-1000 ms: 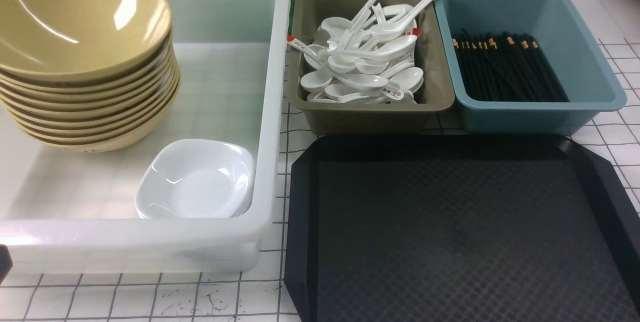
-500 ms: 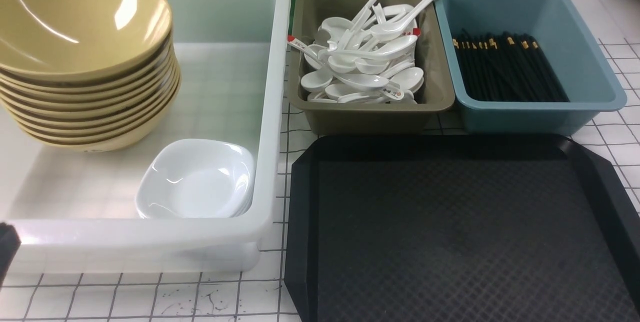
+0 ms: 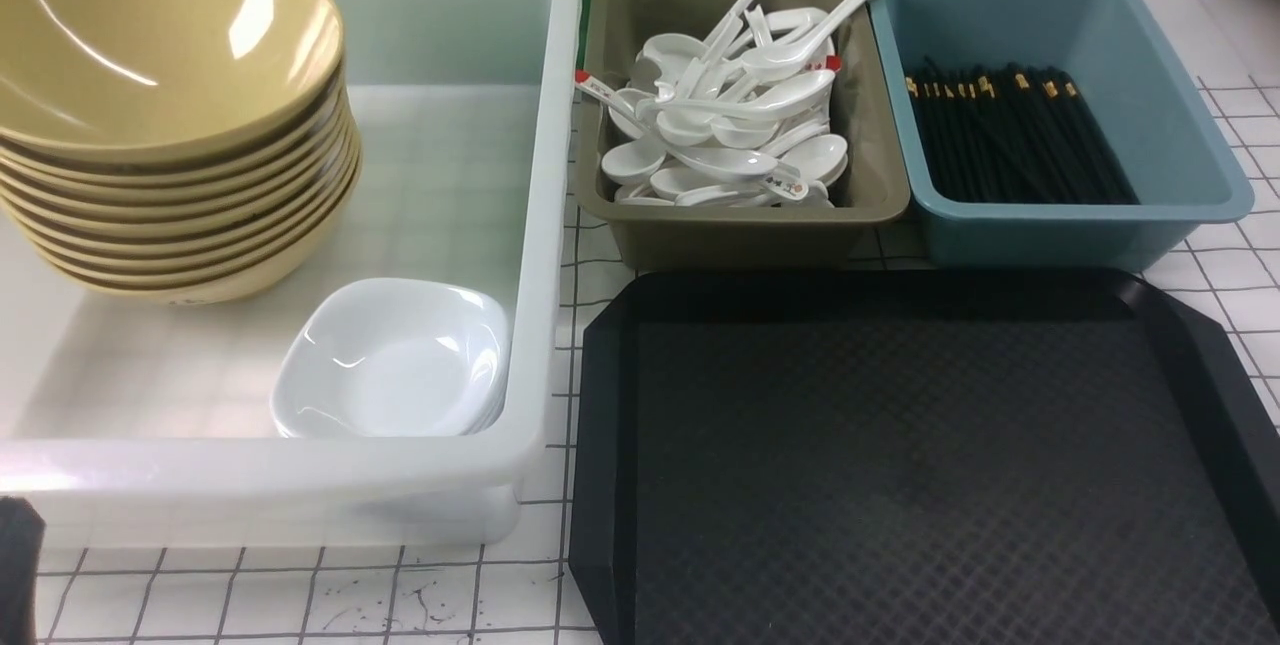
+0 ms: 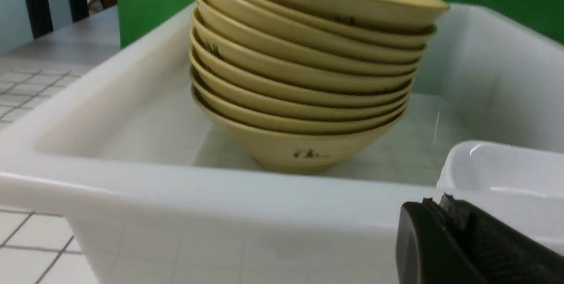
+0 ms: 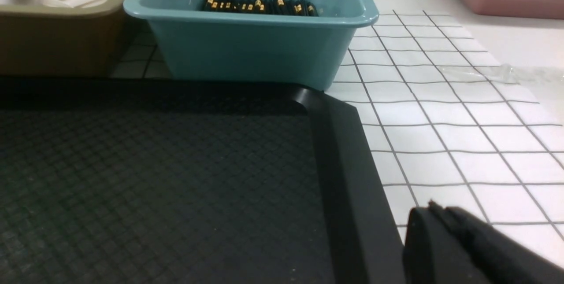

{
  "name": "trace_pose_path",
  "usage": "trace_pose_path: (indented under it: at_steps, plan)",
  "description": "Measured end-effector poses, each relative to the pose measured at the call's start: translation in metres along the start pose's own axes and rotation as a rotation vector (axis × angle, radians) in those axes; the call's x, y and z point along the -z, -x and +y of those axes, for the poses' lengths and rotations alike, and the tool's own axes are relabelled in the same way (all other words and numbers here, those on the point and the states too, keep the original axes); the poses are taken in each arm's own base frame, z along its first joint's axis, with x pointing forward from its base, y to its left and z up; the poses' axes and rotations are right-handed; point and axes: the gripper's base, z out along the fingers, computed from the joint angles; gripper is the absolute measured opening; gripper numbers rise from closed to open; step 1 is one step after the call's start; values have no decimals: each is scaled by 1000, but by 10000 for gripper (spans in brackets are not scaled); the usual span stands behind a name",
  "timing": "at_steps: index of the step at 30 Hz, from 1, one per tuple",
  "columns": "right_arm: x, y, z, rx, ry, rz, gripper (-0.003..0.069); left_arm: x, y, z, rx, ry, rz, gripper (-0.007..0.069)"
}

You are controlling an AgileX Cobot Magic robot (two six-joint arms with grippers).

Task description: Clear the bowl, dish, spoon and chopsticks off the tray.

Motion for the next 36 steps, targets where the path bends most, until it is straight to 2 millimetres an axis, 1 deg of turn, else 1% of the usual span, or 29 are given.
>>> trace_pose_path:
  at_steps: [5,18,36]
  plan:
    - [0,0,0,0,0,0,48,1,-11,0,-32,1,121,-13]
    - [0,0,0,-1,0,0,48,1,-11,0,-40,1,124,-13]
    - [0,0,0,-1,0,0,66,1,-11,0,-40,1,124,-13]
